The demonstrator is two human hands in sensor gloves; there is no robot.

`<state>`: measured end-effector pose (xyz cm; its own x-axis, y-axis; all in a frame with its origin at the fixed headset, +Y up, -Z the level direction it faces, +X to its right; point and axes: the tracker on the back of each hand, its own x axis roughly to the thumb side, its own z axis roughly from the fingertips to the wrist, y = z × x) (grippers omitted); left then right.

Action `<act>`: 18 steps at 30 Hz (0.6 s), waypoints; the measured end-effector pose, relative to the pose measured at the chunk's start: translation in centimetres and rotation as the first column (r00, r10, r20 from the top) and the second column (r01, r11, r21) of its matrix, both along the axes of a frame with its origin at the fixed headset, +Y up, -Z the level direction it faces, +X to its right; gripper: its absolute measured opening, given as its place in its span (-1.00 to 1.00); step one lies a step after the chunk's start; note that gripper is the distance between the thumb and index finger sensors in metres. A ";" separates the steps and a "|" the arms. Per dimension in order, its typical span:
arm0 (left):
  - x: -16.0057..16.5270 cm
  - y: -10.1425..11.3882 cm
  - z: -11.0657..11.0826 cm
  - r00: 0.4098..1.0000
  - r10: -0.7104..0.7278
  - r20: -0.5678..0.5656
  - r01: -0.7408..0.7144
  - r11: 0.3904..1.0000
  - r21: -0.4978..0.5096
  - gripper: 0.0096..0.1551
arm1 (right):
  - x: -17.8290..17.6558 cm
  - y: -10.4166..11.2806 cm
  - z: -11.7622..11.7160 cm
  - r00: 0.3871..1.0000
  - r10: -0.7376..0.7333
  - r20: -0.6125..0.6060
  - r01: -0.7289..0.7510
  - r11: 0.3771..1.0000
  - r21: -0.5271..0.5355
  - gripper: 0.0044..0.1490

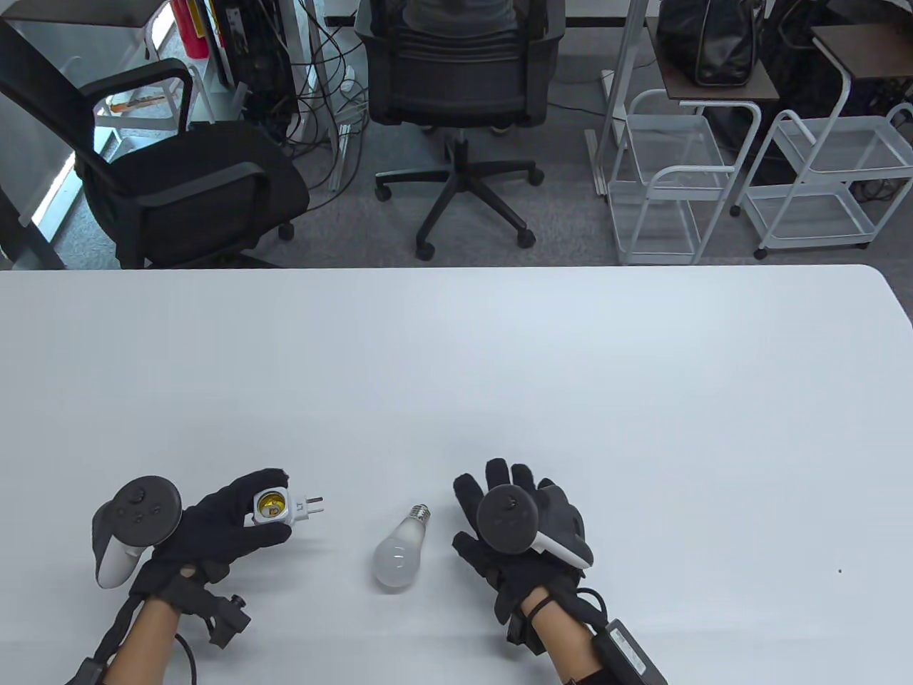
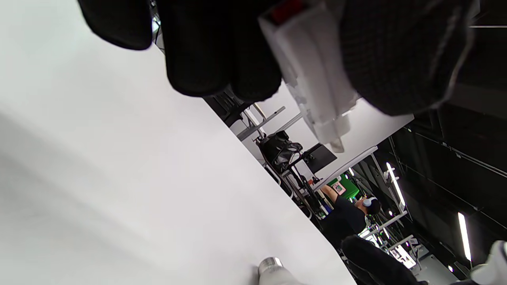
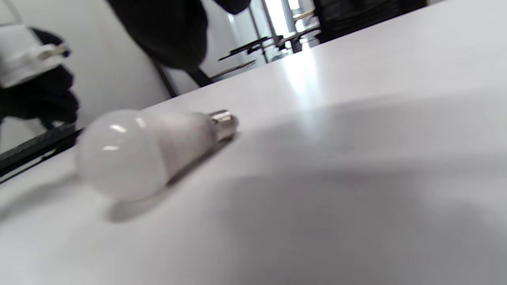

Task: Screw light bulb into light bulb socket (Screw with right hand)

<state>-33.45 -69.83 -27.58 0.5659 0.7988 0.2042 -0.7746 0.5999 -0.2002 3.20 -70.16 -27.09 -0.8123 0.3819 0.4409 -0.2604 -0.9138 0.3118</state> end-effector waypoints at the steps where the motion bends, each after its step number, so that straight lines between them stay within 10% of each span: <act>1: -0.2 0.0 0.0 1.000 0.015 -0.002 -0.015 1.000 -0.003 -0.08 | -1.1 0.4 0.5 0.997 0.046 -0.060 -0.044 0.999 0.028 -0.11; 11: -0.8 -0.2 -0.1 0.997 0.075 -0.006 -0.075 0.997 -0.019 -0.08 | -10.9 -1.5 2.5 0.779 0.437 -0.450 -0.399 0.899 0.182 -0.07; 18: -0.4 -0.3 -0.1 0.999 0.048 0.016 -0.048 0.999 -0.026 -0.08 | -13.1 -3.5 3.1 0.675 0.597 -0.434 -0.518 0.802 0.298 -0.21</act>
<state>-33.89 -70.09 -27.64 0.5235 0.8300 0.1924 -0.7987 0.5567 -0.2285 -9.86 -73.70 -23.96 -0.5142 -0.1679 0.8411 0.4611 -0.8810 0.1060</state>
